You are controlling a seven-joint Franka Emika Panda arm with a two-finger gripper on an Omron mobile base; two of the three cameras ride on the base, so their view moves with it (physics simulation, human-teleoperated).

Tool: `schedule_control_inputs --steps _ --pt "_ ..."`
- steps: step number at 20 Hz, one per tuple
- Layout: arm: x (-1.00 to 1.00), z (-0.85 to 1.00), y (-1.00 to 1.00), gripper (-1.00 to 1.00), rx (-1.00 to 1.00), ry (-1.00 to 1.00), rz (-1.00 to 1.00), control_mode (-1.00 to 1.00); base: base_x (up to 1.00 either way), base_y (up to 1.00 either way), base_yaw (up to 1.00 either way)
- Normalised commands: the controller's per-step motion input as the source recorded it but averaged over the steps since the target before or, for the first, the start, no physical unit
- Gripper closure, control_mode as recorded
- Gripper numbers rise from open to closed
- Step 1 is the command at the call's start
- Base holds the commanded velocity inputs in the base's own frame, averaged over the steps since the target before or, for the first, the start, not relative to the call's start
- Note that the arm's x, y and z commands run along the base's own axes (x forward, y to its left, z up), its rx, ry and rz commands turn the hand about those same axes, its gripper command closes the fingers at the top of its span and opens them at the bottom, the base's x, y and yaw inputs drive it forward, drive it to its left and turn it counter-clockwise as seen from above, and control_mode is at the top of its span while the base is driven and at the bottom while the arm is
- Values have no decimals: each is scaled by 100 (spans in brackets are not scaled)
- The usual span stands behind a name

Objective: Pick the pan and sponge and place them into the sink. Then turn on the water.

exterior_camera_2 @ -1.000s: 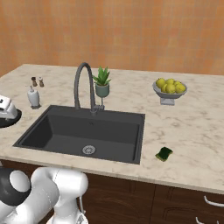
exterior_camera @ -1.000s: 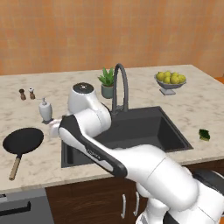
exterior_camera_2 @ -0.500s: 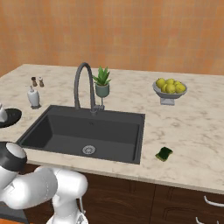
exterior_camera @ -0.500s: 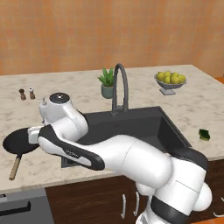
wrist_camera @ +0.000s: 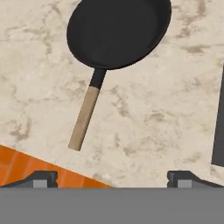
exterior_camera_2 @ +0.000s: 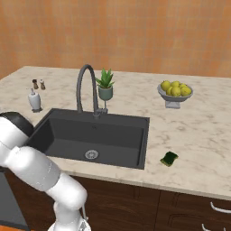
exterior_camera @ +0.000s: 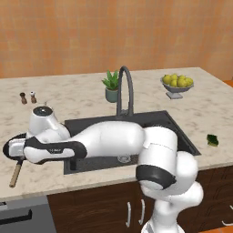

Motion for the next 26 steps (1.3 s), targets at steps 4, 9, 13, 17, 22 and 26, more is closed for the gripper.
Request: schedule_control_inputs --steps 4,9,13,17,22,26 --pt "14 -42 53 -100 -10 3 1 -100 0 0 0" --pt "8 -26 47 -100 -9 3 0 -100 0 0 0" --pt "13 -44 31 -100 -1 0 0 -100 0 0 0" --pt "8 -48 26 -100 0 0 0 -100 0 0 0" --pt "4 -46 21 -100 0 0 0 -100 0 0 0" --pt "12 -46 19 -100 0 0 0 -100 0 0 0"
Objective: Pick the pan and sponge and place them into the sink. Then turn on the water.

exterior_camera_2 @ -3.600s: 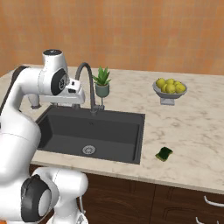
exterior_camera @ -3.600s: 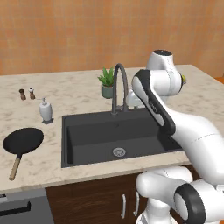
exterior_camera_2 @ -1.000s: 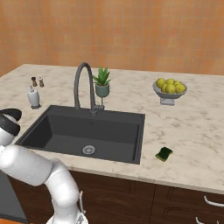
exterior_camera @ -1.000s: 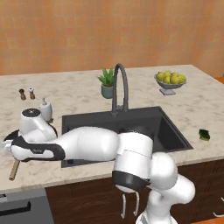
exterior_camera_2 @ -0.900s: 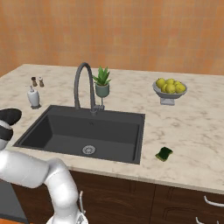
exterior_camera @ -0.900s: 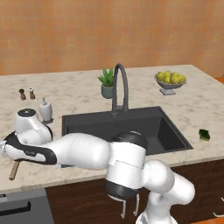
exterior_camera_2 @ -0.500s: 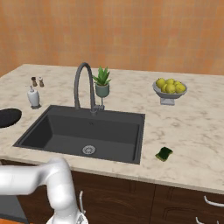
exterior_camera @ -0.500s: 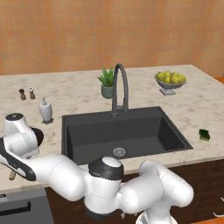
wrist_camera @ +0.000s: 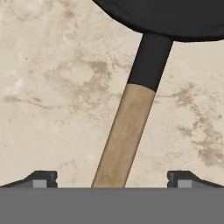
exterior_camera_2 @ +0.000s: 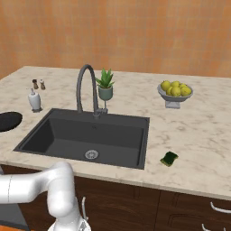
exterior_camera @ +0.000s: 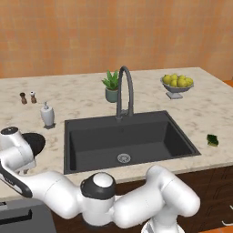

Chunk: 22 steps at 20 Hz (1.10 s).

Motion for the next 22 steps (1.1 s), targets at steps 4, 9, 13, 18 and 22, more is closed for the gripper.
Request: schedule_control_inputs --steps 4,9,13,18,22 --pt "12 -36 14 -100 0 0 0 -100 0 0 0" --pt "8 -27 5 100 0 0 0 -100 0 0 0" --pt "5 -6 0 100 0 0 0 -100 0 0 0" --pt "0 5 -12 100 1 -1 0 -100 0 0 0" --pt "-17 41 -21 100 6 -4 0 -100 0 0 0"
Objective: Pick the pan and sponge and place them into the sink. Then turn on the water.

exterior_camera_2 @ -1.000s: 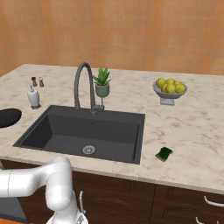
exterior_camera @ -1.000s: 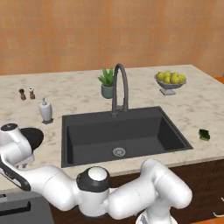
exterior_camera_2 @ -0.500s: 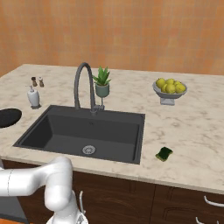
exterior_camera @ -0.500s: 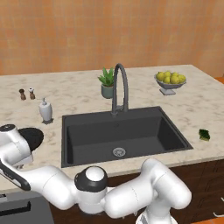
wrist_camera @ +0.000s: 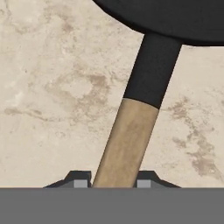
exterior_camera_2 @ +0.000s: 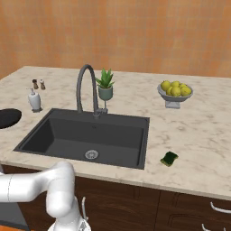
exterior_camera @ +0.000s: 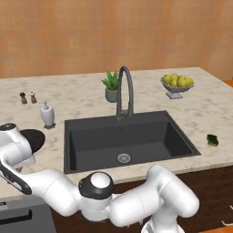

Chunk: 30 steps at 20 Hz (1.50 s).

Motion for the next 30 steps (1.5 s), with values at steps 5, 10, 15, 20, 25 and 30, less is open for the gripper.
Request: schedule_control_inputs --steps 5,10,15,20,25,30 --pt "-29 44 -46 100 5 -5 0 -100 0 0 0" --pt "-28 31 -69 100 2 0 -5 -100 0 0 0" --pt "-33 25 -80 100 0 0 -6 -100 0 0 0" --pt "-35 41 -77 100 -2 0 -2 -100 0 0 0" --pt "-25 3 -87 100 -4 8 -9 -100 0 0 0" --pt "-20 1 -83 100 0 5 -19 -100 0 0 0"
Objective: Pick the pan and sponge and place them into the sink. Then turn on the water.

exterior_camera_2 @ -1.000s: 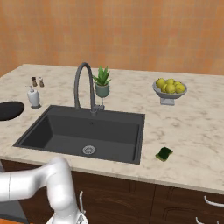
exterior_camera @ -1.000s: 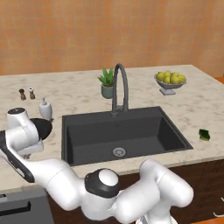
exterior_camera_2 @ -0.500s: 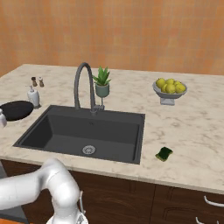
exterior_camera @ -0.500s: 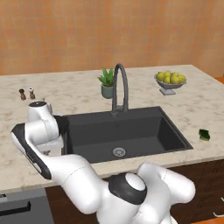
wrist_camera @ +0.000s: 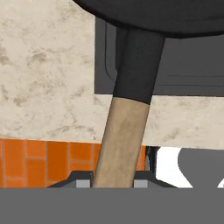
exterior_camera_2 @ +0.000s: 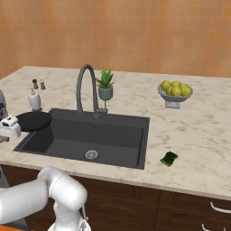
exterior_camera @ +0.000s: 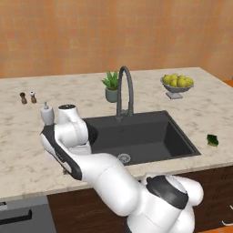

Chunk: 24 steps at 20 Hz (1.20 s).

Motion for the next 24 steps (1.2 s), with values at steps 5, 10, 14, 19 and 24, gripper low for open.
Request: schedule_control_inputs --steps 5,10,14,19,24 --pt "-1 0 -74 100 -4 5 -28 -100 0 0 0" --pt "38 -18 -27 100 -8 2 -30 -100 0 0 0" --pt "52 -17 0 100 -2 1 -34 -100 0 0 0" --pt "45 1 0 100 0 6 -33 -100 0 0 0" --pt "27 -5 -9 100 0 -2 -30 -100 0 0 0"
